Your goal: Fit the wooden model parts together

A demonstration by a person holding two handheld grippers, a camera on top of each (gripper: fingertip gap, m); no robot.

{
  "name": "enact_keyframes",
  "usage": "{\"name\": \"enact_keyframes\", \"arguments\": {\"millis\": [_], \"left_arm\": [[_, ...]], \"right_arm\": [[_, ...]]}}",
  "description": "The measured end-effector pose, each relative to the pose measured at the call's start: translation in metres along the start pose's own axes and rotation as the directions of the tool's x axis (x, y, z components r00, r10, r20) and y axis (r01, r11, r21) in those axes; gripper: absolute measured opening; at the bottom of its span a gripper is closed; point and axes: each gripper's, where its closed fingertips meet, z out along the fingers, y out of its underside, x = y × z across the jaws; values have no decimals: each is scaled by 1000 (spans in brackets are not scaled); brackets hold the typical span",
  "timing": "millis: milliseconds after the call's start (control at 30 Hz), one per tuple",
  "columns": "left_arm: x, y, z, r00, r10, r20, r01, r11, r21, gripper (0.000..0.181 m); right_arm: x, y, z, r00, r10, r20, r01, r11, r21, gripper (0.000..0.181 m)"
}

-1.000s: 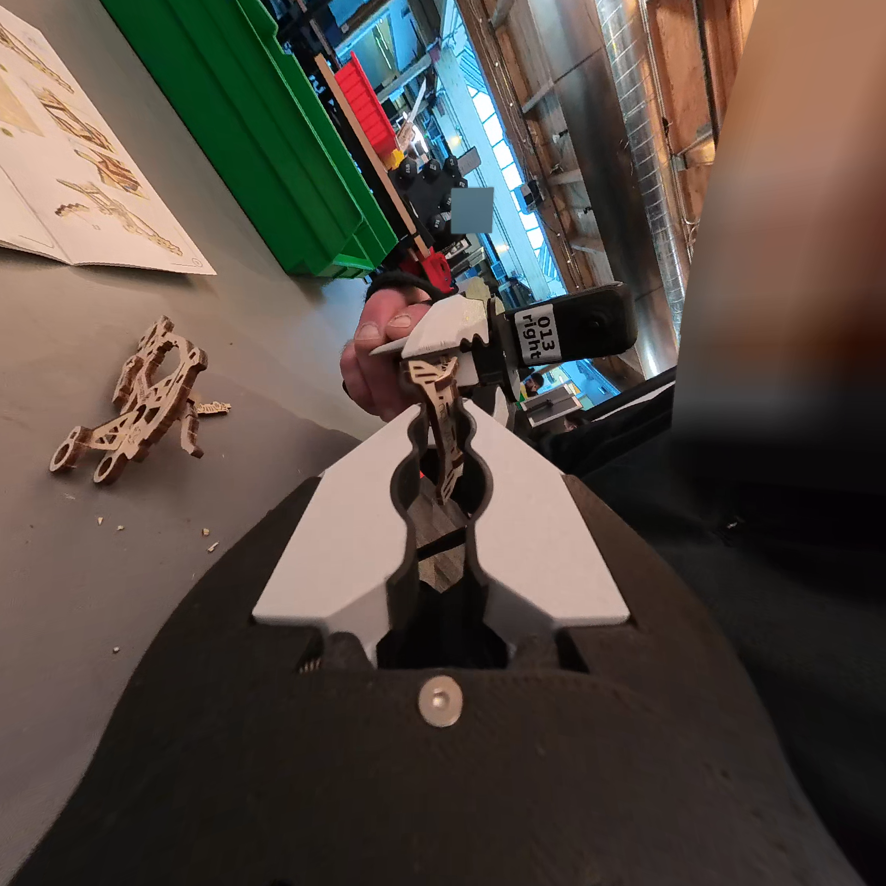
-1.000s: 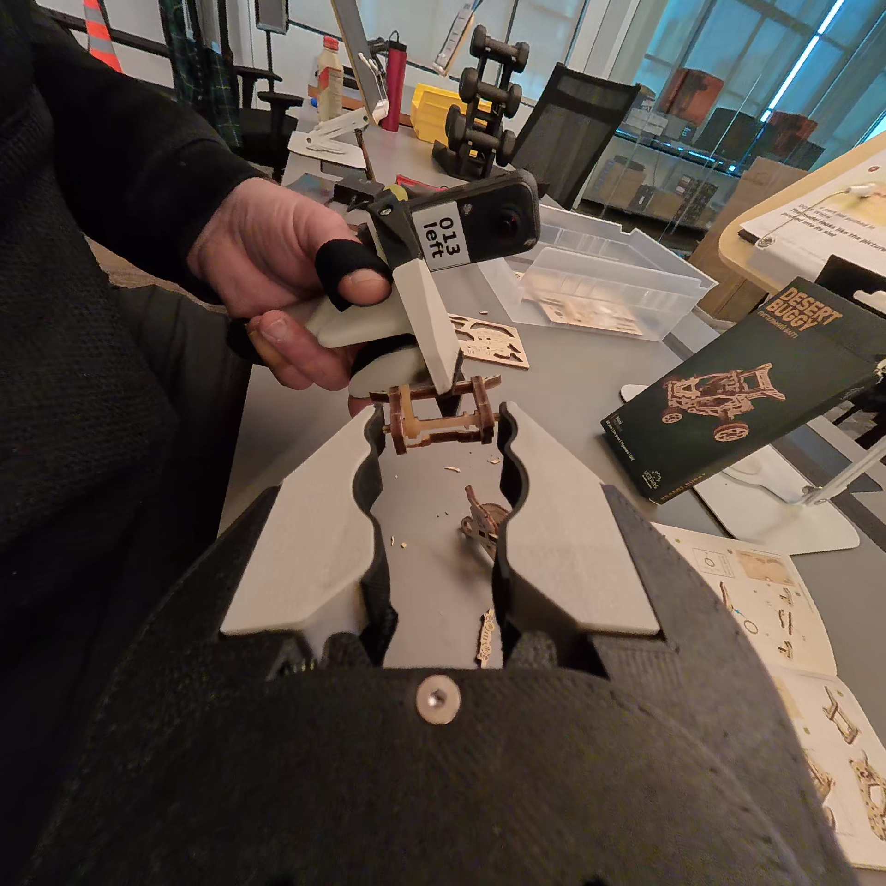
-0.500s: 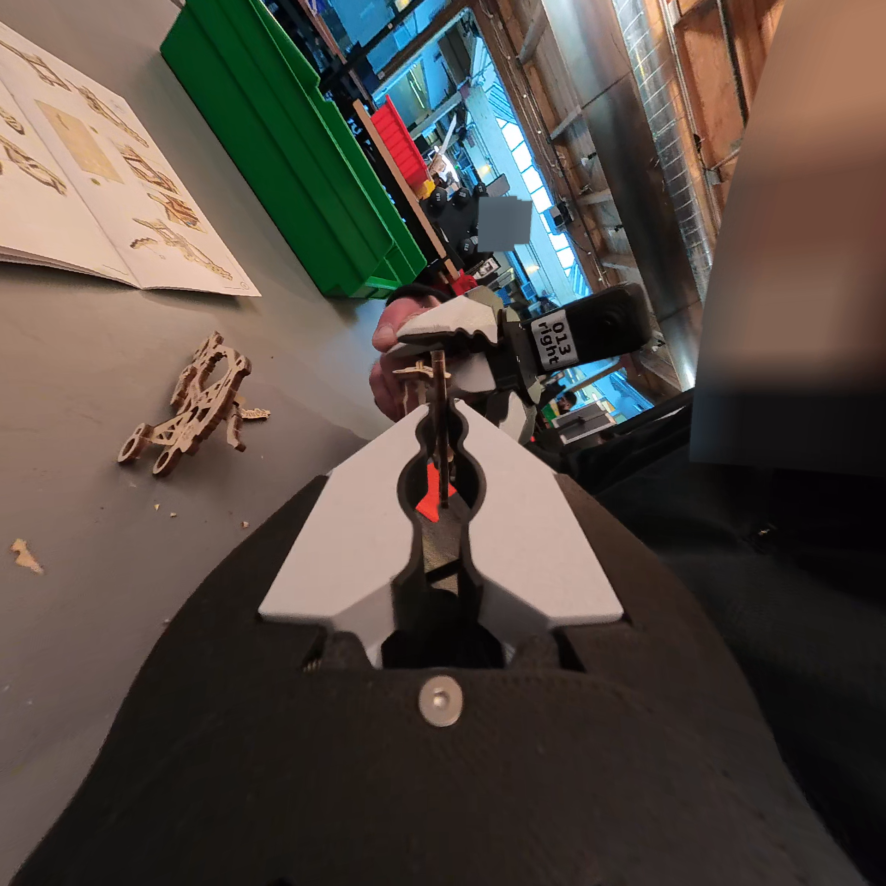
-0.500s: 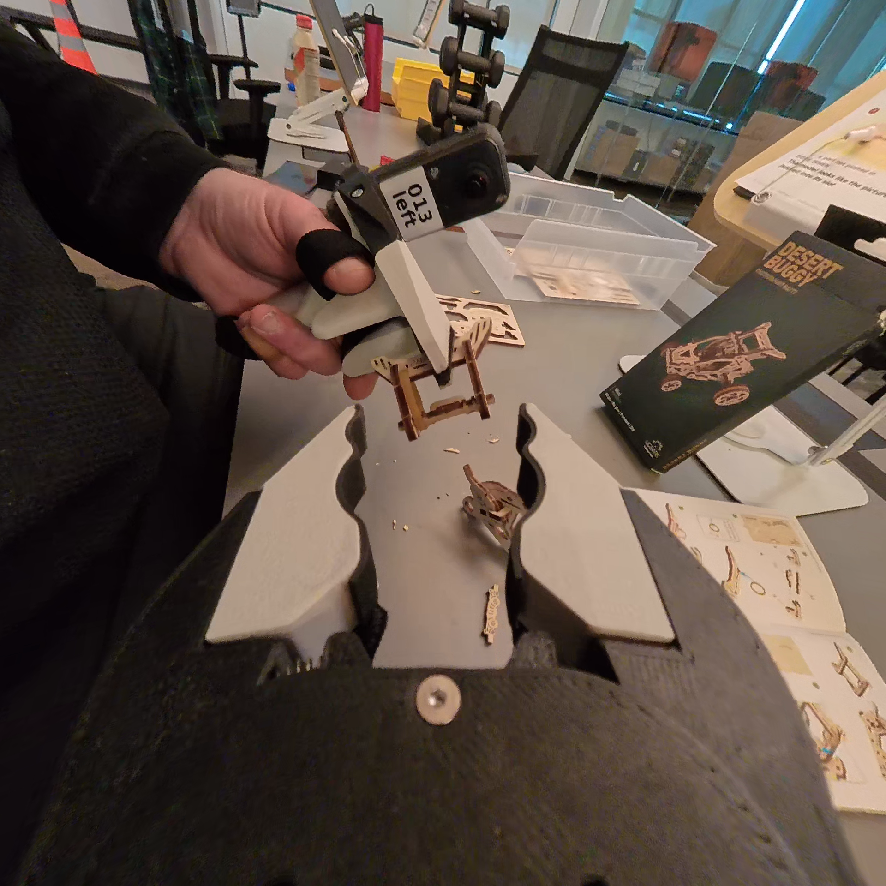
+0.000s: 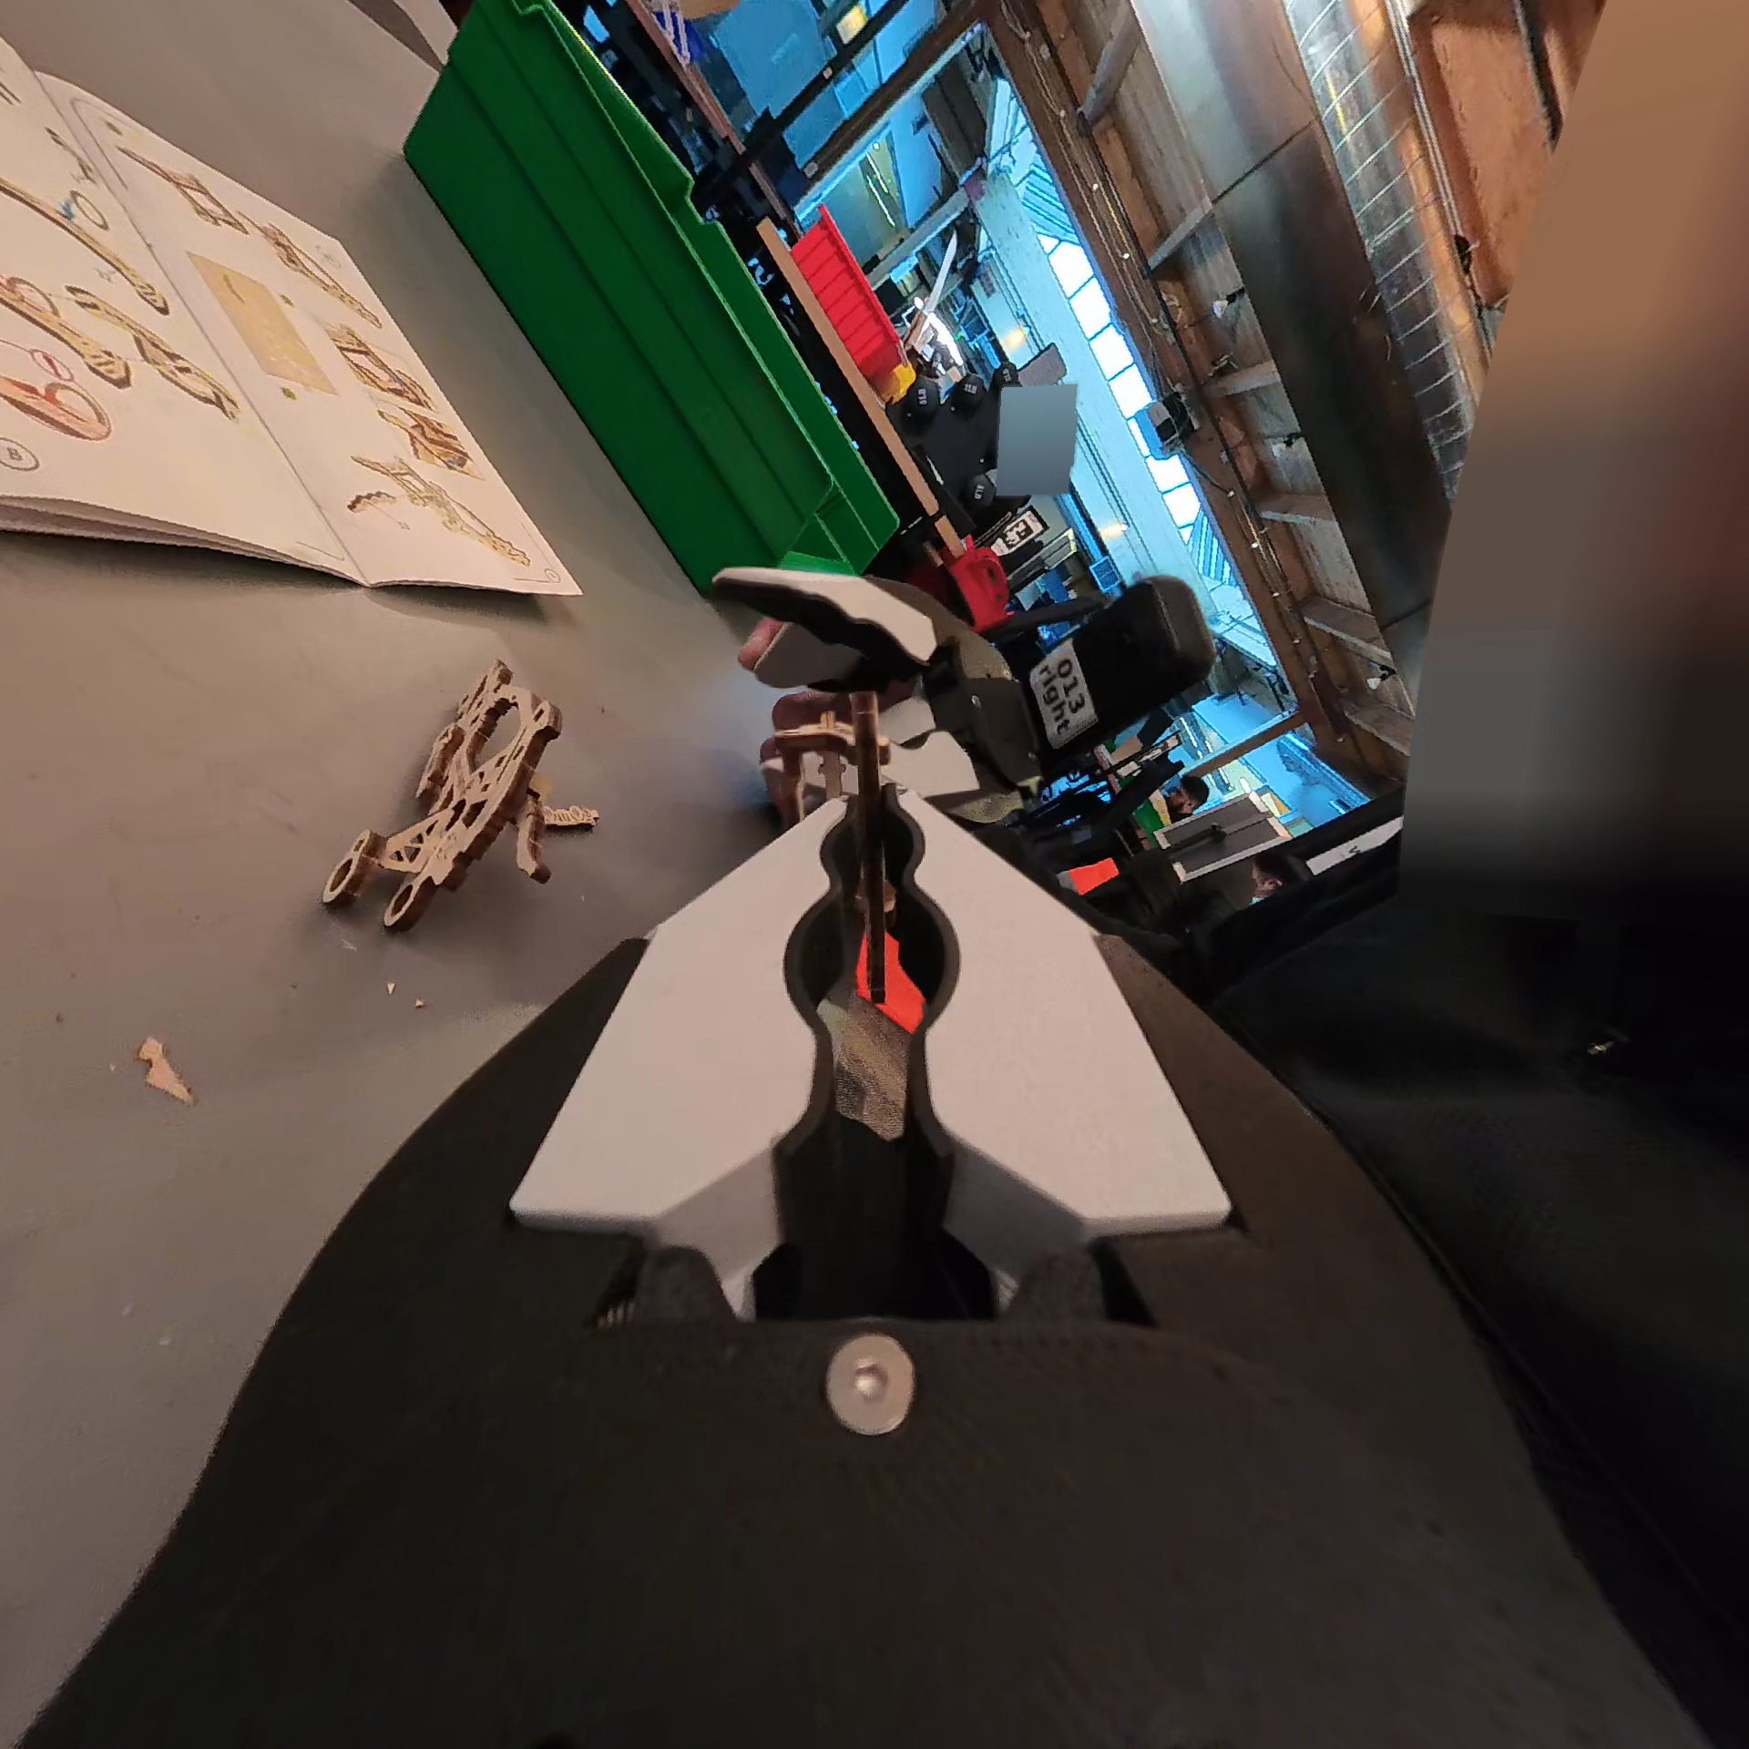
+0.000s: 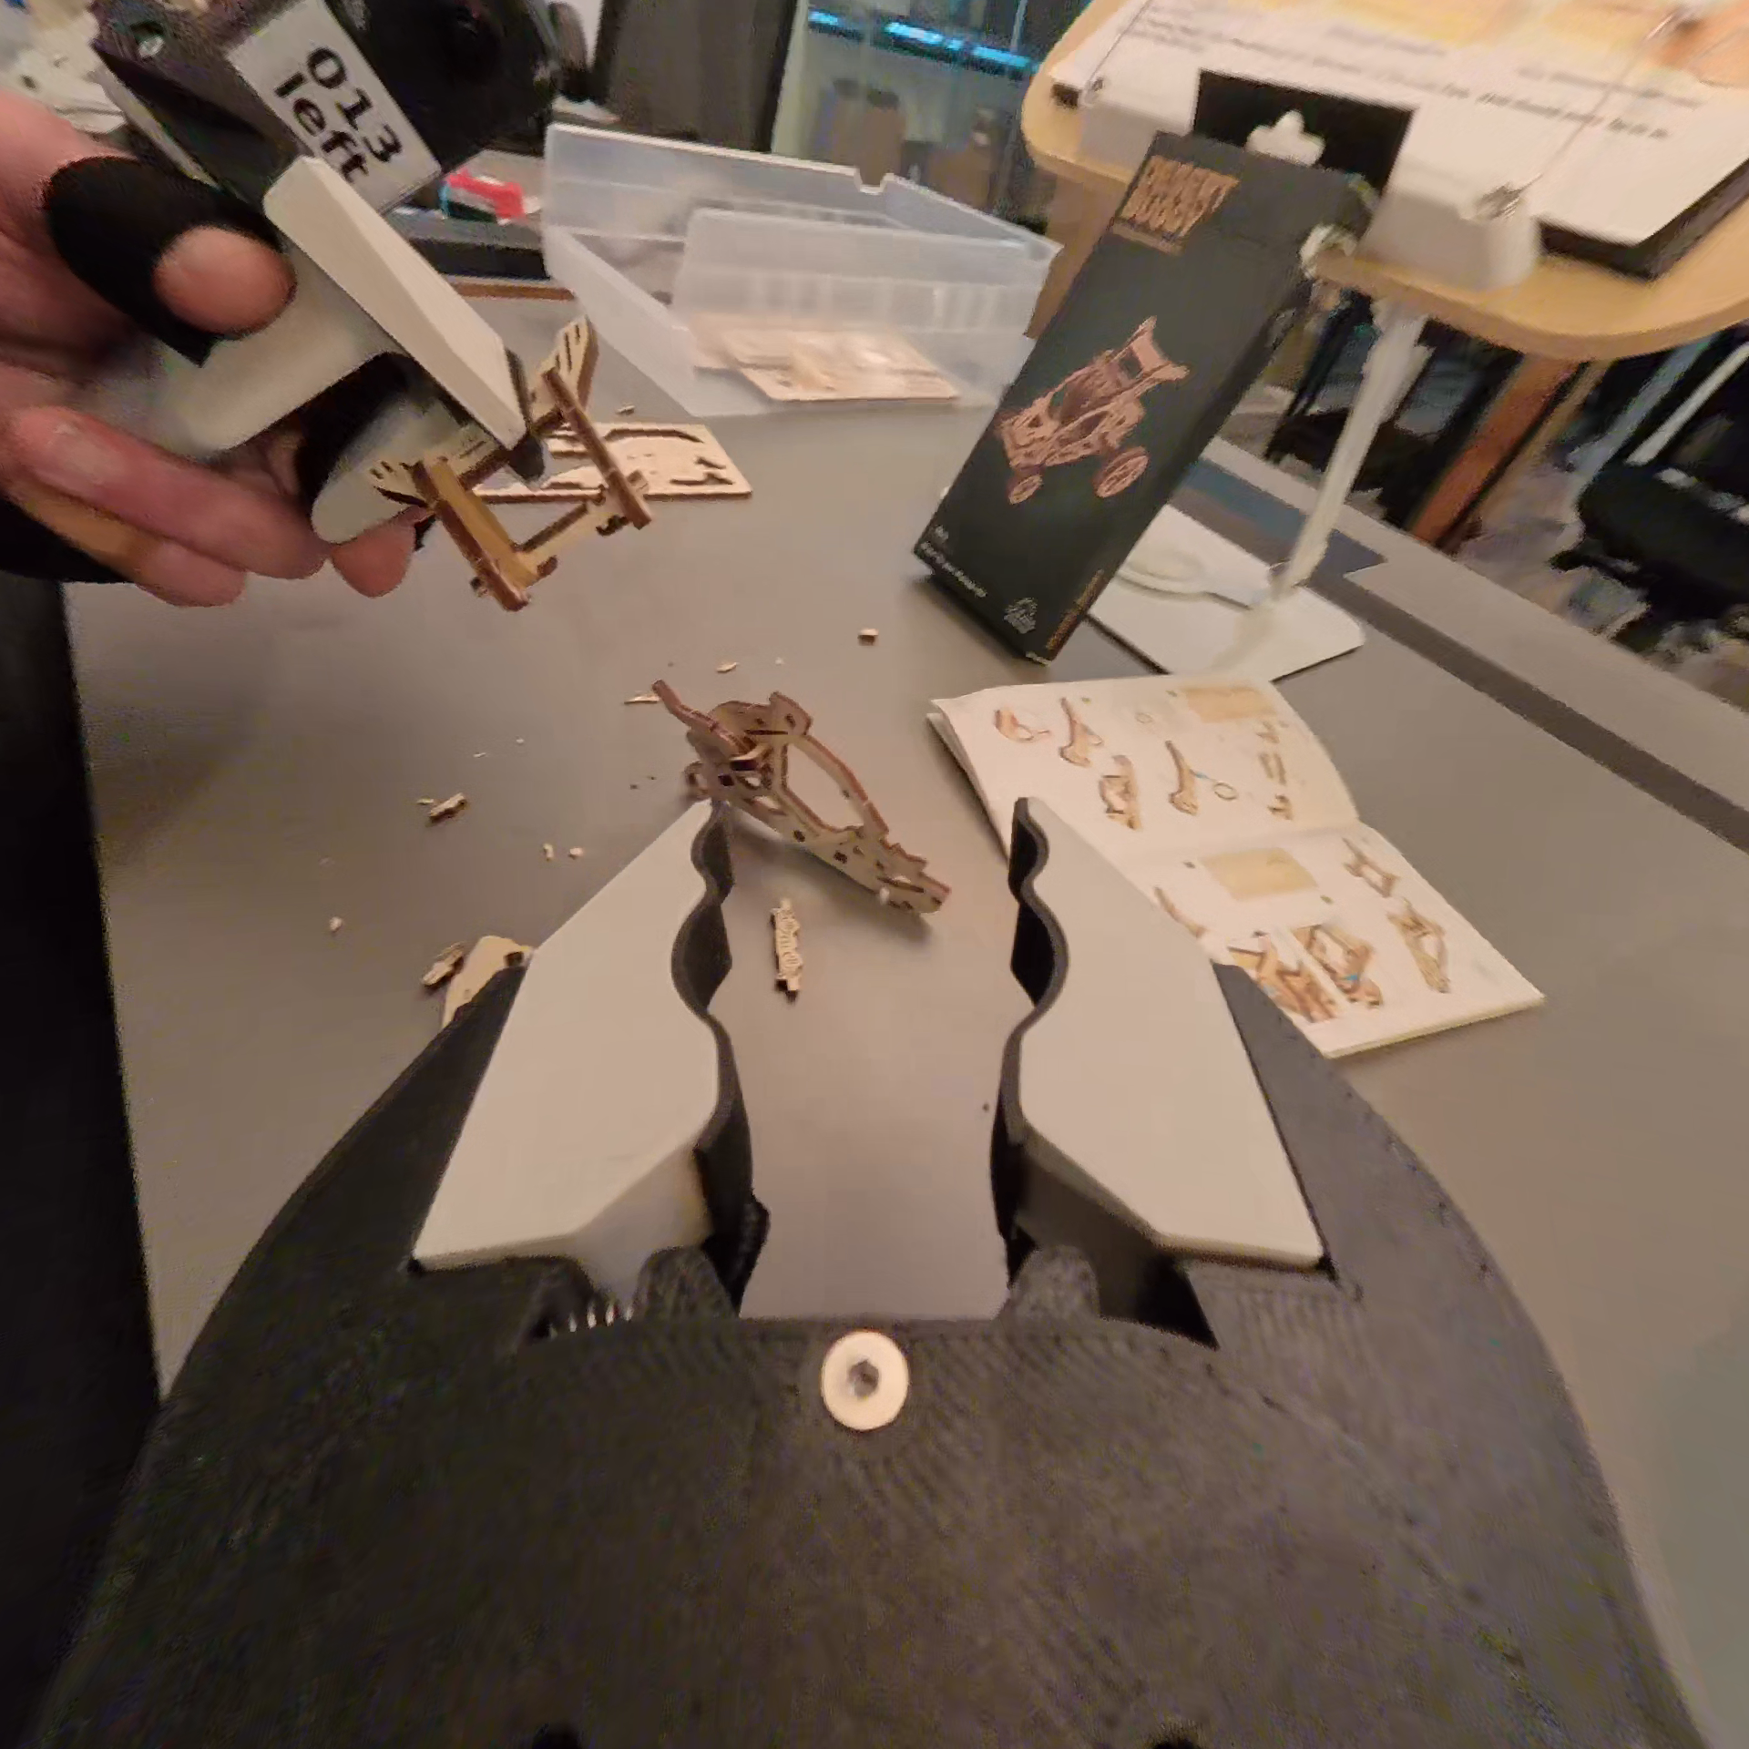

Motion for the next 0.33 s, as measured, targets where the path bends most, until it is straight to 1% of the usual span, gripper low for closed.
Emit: {"name": "enact_keyframes", "arguments": {"millis": [200,333], "left_arm": [[-2,0,2,1000,13,16,-13,1000,3,1],[-6,1,2,999,21,36,-21,1000,2,0]], "right_arm": [[16,2,1,987,-83,-138,82,997,-12,57],[16,4,3,973,-145,-178,141,989,-31,55]]}}
